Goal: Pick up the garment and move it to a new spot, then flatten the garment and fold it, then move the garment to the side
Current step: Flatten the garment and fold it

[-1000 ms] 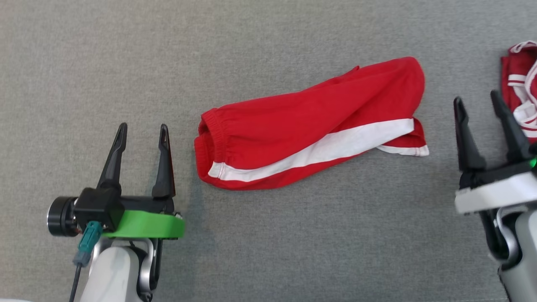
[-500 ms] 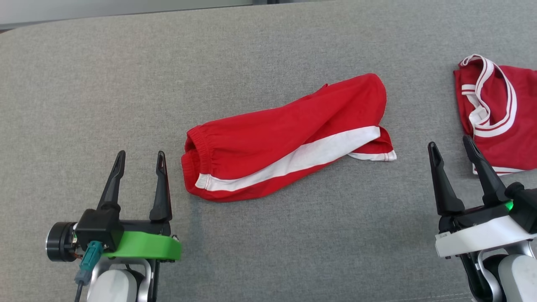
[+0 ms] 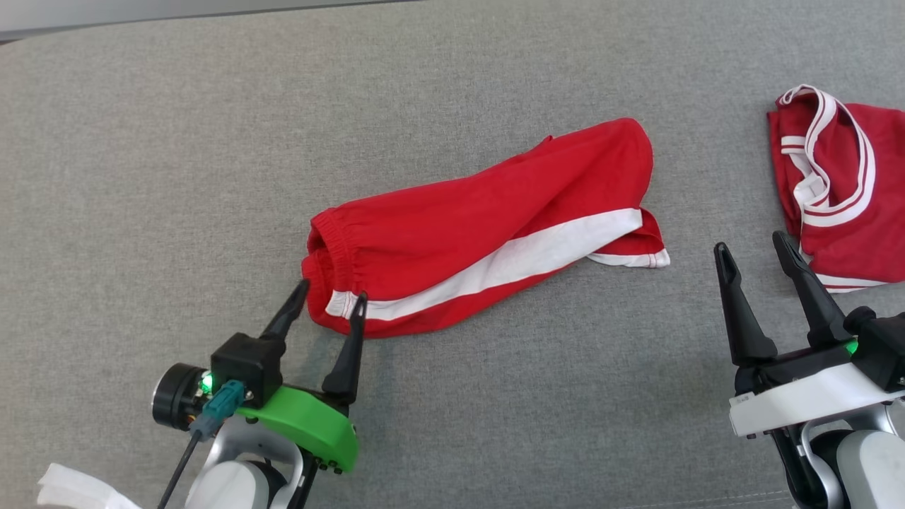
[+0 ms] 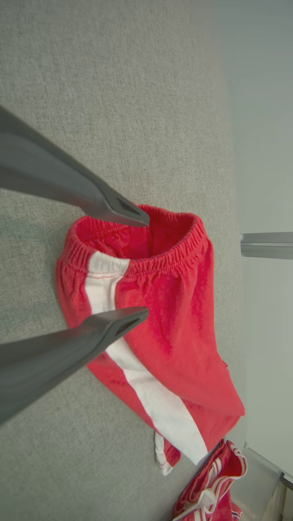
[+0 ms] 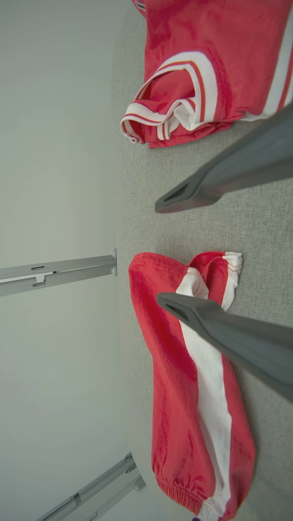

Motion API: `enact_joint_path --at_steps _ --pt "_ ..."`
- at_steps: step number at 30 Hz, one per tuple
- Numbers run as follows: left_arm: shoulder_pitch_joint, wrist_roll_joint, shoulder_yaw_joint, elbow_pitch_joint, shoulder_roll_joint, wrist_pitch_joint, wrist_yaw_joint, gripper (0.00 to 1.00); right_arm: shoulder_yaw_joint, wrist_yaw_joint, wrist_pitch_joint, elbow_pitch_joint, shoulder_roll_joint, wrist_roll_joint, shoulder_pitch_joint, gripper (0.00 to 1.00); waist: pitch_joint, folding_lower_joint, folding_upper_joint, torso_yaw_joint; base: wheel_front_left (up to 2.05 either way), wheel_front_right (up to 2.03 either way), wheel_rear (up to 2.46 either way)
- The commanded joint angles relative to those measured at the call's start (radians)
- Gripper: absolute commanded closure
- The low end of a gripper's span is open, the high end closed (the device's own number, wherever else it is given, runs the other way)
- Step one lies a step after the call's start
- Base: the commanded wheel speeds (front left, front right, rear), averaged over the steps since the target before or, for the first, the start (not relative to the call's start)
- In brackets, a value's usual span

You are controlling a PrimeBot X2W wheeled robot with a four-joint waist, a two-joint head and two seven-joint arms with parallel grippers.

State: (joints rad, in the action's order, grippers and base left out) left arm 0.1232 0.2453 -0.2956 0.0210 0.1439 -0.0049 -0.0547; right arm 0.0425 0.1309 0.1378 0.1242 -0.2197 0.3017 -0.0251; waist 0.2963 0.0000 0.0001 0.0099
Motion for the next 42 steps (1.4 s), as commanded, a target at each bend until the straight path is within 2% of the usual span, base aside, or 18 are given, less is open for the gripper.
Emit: enact_joint_path --at_steps 1,3,4,5,14,24,25,26,27,30,35,42 --pt "-0.003 0.011 -0.006 0.000 0.013 0.023 -0.010 0.00 0.002 0.000 -0.003 -0.005 -0.001 0.003 -0.001 0.00 0.015 0.0000 -0.0001 -0.005 0.00 0.00 0.00" --pt "0.001 0.017 -0.014 0.005 0.020 0.056 -0.016 0.00 0.004 0.000 -0.004 -0.015 -0.001 0.005 -0.006 0.00 0.026 0.0000 -0.0001 -0.008 0.00 0.00 0.00" --pt "0.007 0.019 -0.015 0.004 0.019 0.063 -0.016 0.13 0.007 0.000 -0.007 -0.021 -0.003 0.007 -0.010 0.00 0.030 0.0000 -0.0001 -0.008 0.00 0.00 0.00" --pt "0.019 0.022 -0.010 0.005 0.023 0.070 -0.013 1.00 0.015 0.000 -0.010 -0.033 -0.011 0.004 -0.025 0.00 0.042 0.0000 -0.0001 -0.009 0.00 0.00 0.00" --pt "0.072 0.026 -0.023 0.004 0.017 0.051 -0.023 1.00 0.098 0.000 -0.024 -0.134 -0.058 0.035 -0.115 0.00 0.104 0.0000 -0.0001 0.028 0.00 0.00 0.00" --pt "0.121 0.026 -0.042 0.021 -0.003 0.010 -0.022 1.00 0.188 0.000 0.009 -0.290 -0.104 0.045 -0.266 0.00 0.144 0.0000 -0.0001 0.073 0.00 0.00 0.00" --pt "0.123 0.027 -0.041 0.022 -0.003 0.004 -0.020 1.00 0.195 0.000 0.015 -0.300 -0.109 0.040 -0.277 0.14 0.145 0.0000 -0.0001 0.074 0.00 0.00 0.00" --pt "0.124 0.028 -0.040 0.022 -0.004 -0.001 -0.017 1.00 0.201 0.000 0.020 -0.307 -0.109 0.042 -0.285 0.77 0.145 0.0000 -0.0001 0.074 0.00 0.00 0.00" --pt "0.124 0.027 -0.039 0.022 -0.004 -0.008 -0.017 1.00 0.203 0.000 0.029 -0.310 -0.113 0.039 -0.291 1.00 0.143 0.0000 -0.0001 0.074 0.00 0.00 0.00" --pt "0.125 0.023 -0.034 0.009 -0.002 -0.032 -0.010 1.00 0.198 0.000 0.053 -0.306 -0.122 0.030 -0.297 1.00 0.132 0.0000 -0.0001 0.072 0.00 0.00 0.00" --pt "0.142 -0.003 -0.012 -0.074 0.012 -0.095 0.017 1.00 0.143 0.000 0.080 -0.213 -0.132 0.001 -0.277 1.00 0.086 0.0000 -0.0001 0.054 0.00 0.00 0.00" --pt "0.203 -0.047 0.028 -0.273 0.054 -0.109 0.042 1.00 0.045 0.000 0.021 0.038 -0.158 -0.065 -0.294 1.00 -0.003 0.0000 -0.0001 0.015 0.00 0.00 0.00"
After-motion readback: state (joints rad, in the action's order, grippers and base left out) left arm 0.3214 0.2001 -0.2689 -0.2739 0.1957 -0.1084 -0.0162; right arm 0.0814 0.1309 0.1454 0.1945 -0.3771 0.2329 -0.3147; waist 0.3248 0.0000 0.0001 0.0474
